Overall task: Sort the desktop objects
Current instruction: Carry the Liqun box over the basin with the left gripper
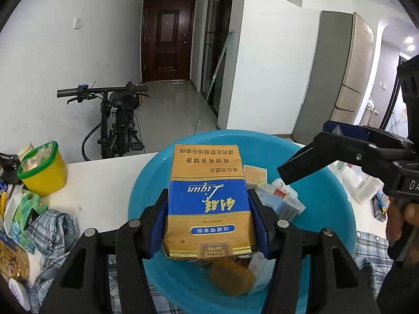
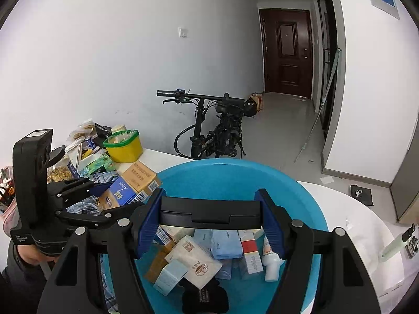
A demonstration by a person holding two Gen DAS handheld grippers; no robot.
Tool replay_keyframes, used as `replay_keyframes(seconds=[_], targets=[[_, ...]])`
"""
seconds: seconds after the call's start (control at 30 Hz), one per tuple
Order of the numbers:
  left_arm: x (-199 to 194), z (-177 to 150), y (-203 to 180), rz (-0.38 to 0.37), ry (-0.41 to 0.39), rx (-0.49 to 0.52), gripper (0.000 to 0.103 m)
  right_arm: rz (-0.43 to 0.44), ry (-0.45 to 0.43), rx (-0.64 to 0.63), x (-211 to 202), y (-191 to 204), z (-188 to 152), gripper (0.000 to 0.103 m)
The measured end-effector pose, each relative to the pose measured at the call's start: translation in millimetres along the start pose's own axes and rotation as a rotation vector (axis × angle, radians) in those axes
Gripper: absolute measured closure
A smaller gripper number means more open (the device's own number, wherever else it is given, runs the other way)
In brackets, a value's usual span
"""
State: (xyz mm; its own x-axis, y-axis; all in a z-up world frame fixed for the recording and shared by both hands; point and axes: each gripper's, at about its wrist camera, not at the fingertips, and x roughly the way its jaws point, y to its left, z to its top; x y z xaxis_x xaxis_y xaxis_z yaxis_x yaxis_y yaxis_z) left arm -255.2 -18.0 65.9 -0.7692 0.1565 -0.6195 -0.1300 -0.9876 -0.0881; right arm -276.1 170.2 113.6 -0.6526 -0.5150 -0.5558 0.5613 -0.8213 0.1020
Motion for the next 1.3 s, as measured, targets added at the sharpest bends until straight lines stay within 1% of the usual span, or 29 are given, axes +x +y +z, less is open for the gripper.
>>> replay_keyframes(seconds=[0.23,1.3], targets=[[-0.9,-2.2,-0.3,0.001,0.003,0.008,0.045,0.0,0.009,-0.009,3.4,5.3,-0.7,0.034],[4.3,-6.7,-3.8,0.005,0.024,0.028,0.045,-0.007,0.01,-0.007,1.3,1.6,-2.2,0.034]])
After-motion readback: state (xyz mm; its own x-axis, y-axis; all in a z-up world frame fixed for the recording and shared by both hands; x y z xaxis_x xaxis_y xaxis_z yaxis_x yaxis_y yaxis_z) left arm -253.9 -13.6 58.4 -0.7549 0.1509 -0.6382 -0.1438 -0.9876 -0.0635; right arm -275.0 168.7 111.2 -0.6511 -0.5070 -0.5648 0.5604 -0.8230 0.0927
